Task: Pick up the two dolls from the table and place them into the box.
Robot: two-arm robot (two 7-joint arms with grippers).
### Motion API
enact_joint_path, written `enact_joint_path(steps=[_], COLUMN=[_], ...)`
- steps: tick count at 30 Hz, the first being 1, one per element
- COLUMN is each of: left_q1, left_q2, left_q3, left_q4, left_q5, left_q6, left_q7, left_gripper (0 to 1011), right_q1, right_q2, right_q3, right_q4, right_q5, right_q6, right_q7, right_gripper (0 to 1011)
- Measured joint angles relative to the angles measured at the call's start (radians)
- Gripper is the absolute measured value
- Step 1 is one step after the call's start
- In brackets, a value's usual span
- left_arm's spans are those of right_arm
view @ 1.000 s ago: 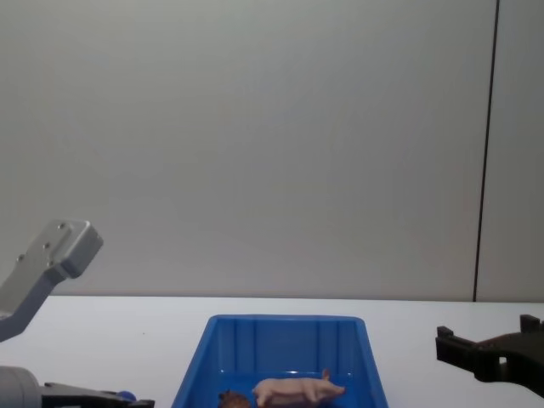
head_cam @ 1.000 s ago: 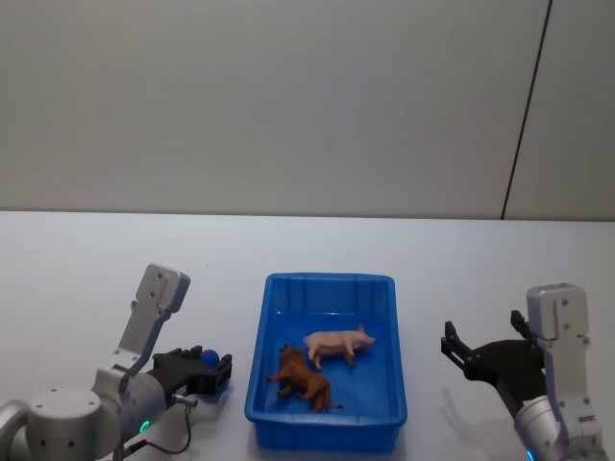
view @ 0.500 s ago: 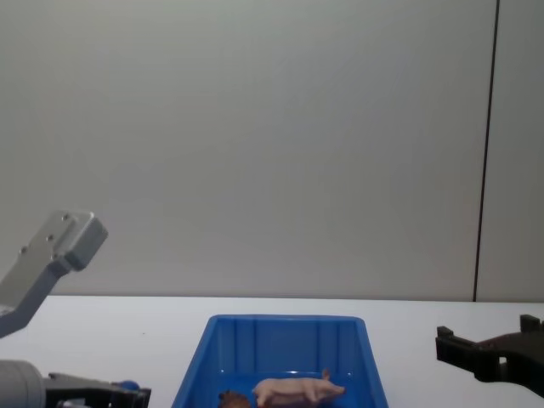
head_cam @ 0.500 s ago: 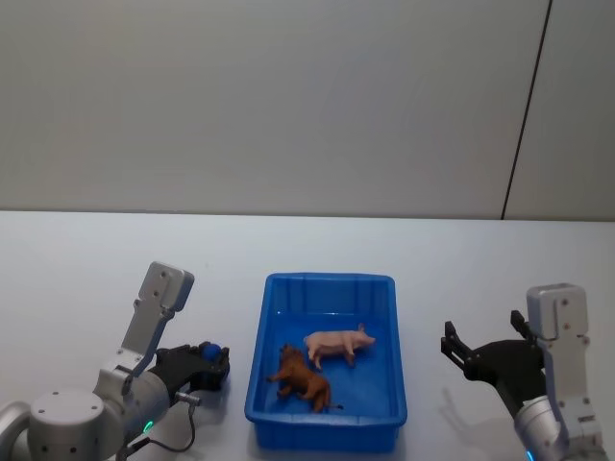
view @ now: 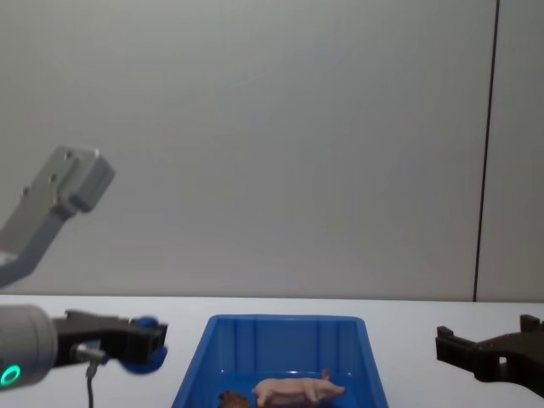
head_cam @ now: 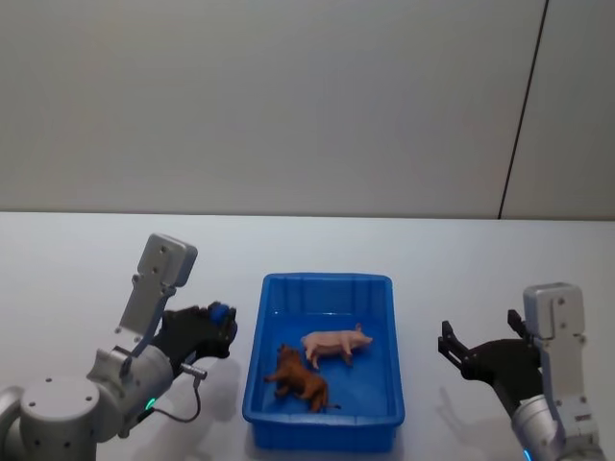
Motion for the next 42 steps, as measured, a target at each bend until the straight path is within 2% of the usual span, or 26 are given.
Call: enact_joint_path(steps=[9,14,18,22,25,28,29,30,31,33,37,38,42], left_q1=[-0.019,-0.039,-0.054,-0.072,-0.093,-0.109,-0.113,-0.117,-0.121,-0.136,-0.161,-0.164,-0.178], left_q2=[-0.002,-0.01,-0.018,-0.027,-0.04,-0.05,-0.053,-0.055,-0.058,-0.067,-0.084,-0.087,-0.097], left_q3=[-0.002,-0.002,0.0,0.003,0.008,0.012,0.013,0.014,0.015,0.019,0.026,0.027,0.032], left_q4=[-0.03,-0.029,-0.019,-0.002,0.02,0.039,0.044,0.05,0.055,0.074,0.106,0.111,0.13], left_q5=[0.021,0.025,0.024,0.021,0.014,0.007,0.006,0.005,0.002,-0.003,-0.014,-0.015,-0.021], left_q6=[-0.059,-0.096,-0.123,-0.147,-0.169,-0.186,-0.189,-0.192,-0.197,-0.208,-0.229,-0.231,-0.242], left_q7=[-0.076,-0.14,-0.191,-0.245,-0.302,-0.346,-0.362,-0.369,-0.383,-0.417,-0.477,-0.484,-0.518], left_gripper=[166,166,206,317,461,517,578,578,639,670,833,833,968], right_q1=[0.0,0.0,0.0,0.0,0.0,0.0,0.0,0.0,0.0,0.0,0.0,0.0,0.0], right_q2=[0.0,0.0,0.0,0.0,0.0,0.0,0.0,0.0,0.0,0.0,0.0,0.0,0.0], right_q3=[0.0,0.0,0.0,0.0,0.0,0.0,0.0,0.0,0.0,0.0,0.0,0.0,0.0], right_q4=[0.0,0.0,0.0,0.0,0.0,0.0,0.0,0.0,0.0,0.0,0.0,0.0,0.0], right_q5=[0.0,0.0,0.0,0.0,0.0,0.0,0.0,0.0,0.0,0.0,0.0,0.0,0.0], right_q6=[0.0,0.0,0.0,0.0,0.0,0.0,0.0,0.0,0.0,0.0,0.0,0.0,0.0], right_q7=[0.0,0.0,0.0,0.0,0.0,0.0,0.0,0.0,0.0,0.0,0.0,0.0,0.0], right_gripper=[1001,1001,1001,1001,1001,1001,1001,1001,1001,1001,1001,1001,1001])
